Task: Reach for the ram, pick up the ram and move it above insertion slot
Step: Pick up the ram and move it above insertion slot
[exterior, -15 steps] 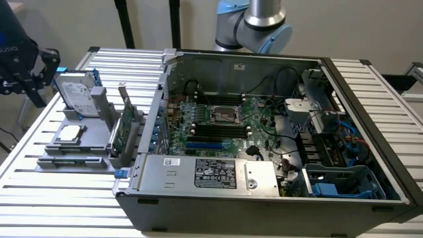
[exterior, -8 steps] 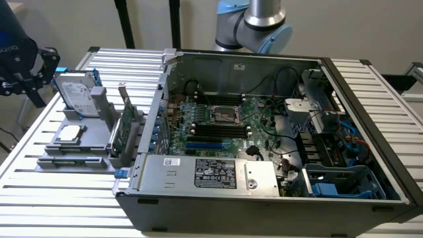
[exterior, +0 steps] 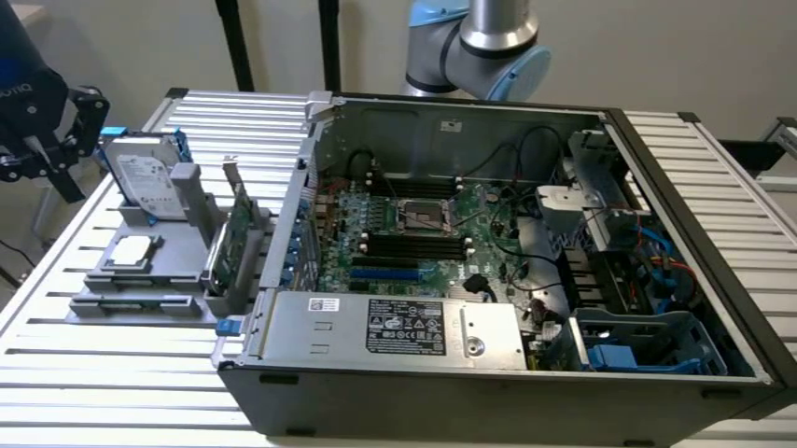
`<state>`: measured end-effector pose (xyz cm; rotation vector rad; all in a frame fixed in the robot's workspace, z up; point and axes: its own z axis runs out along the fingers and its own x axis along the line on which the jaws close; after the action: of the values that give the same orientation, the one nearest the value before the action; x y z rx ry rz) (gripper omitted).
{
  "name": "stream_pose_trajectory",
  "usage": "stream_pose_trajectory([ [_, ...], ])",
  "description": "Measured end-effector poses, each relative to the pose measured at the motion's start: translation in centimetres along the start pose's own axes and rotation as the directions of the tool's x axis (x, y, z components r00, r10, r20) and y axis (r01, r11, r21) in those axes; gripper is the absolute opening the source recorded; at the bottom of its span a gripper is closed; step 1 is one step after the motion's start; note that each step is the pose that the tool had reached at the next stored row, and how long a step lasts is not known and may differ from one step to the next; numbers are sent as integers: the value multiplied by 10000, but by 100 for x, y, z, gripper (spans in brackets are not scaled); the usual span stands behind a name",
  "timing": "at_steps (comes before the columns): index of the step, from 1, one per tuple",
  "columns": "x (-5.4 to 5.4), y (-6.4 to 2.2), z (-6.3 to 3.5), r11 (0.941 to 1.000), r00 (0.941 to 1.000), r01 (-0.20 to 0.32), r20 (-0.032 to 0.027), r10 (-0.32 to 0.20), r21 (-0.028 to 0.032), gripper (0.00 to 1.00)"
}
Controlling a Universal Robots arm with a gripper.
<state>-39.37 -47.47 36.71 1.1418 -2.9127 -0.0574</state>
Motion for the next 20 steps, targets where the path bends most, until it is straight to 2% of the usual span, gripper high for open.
stream_pose_trajectory([
  [5, 0, 1, 1, 9958, 9958, 911, -25, -911, -11, 11],
  [10, 0, 0, 2, 9836, 9836, 1801, -53, -1801, -16, 11],
  [14, 0, 0, 4, 9680, 9680, 2509, -81, -2509, -23, 11],
  [17, 0, 0, 7, 9526, 9526, 3042, -100, -3042, -30, 11],
  [20, 0, 0, 9, 9348, 9347, 3551, -119, -3551, -37, 11],
])
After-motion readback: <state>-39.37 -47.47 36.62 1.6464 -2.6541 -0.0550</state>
